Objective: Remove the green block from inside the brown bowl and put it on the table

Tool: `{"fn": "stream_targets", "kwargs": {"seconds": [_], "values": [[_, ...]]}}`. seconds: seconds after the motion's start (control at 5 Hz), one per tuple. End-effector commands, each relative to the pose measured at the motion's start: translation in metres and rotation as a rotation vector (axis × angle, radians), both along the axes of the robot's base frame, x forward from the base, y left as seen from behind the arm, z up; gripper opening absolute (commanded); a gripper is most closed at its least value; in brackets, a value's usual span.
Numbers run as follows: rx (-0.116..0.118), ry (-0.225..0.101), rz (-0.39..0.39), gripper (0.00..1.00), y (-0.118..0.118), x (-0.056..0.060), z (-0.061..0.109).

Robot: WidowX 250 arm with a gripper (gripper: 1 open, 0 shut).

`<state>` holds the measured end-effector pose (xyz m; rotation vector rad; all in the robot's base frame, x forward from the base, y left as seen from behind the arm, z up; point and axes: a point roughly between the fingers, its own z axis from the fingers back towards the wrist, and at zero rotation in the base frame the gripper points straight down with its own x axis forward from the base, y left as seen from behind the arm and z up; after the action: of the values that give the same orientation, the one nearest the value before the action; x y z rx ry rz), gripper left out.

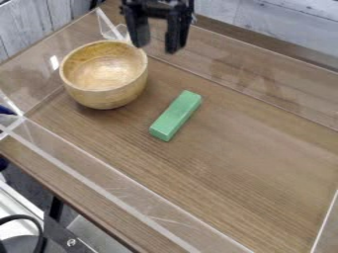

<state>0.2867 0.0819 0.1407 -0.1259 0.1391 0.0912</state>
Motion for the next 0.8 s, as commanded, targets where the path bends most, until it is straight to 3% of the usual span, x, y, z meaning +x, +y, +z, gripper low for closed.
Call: {"fn": "stream_targets", "kwargs": {"seconds": [0.0,0.4,0.6], "values": [[0.036,-0.044,-0.029,1.0,0.003,0.001,0.011],[0.073,-0.027,-0.155,1.0,-0.003,-0.01,0.005],[0.047,-0.024,-0.187,1.0,-0.01,-0.02,-0.007]]}}
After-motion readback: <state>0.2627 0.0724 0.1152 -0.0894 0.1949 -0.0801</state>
